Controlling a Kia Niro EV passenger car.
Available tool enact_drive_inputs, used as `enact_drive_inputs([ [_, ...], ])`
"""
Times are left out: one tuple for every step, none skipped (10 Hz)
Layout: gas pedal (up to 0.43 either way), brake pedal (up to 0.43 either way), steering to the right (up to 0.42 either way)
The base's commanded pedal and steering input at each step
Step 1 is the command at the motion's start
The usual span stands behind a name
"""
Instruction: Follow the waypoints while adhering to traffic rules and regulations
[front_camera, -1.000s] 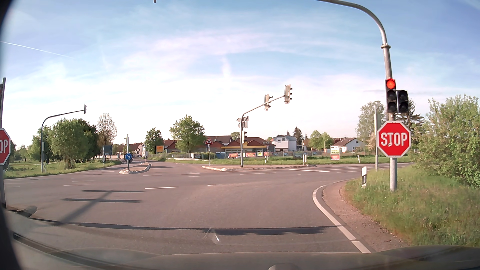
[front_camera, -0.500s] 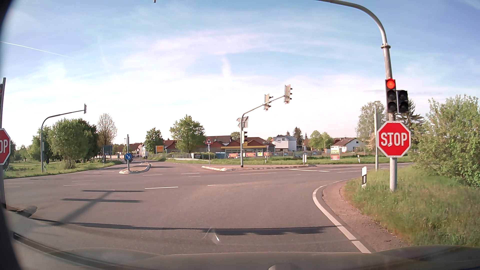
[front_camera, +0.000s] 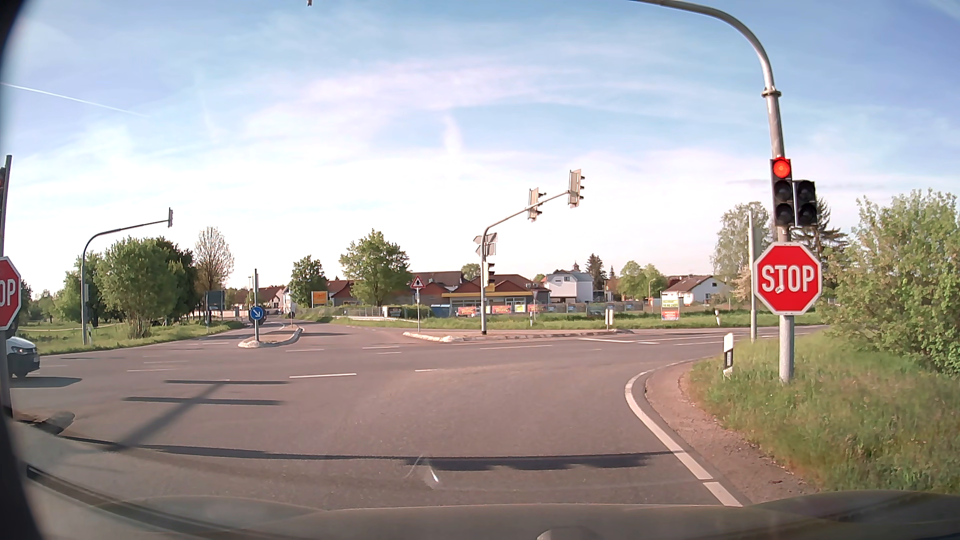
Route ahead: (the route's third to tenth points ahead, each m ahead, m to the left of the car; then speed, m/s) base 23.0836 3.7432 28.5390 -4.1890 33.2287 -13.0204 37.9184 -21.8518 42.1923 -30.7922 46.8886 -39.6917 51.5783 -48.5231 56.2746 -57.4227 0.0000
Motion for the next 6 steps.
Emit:
enact_drive_inputs([
  [0.000,0.262,-0.005],
  [0.000,0.262,-0.005],
  [0.000,0.262,-0.005],
  [0.000,0.262,-0.005],
  [0.000,0.262,-0.005],
  [0.000,0.262,-0.005],
])
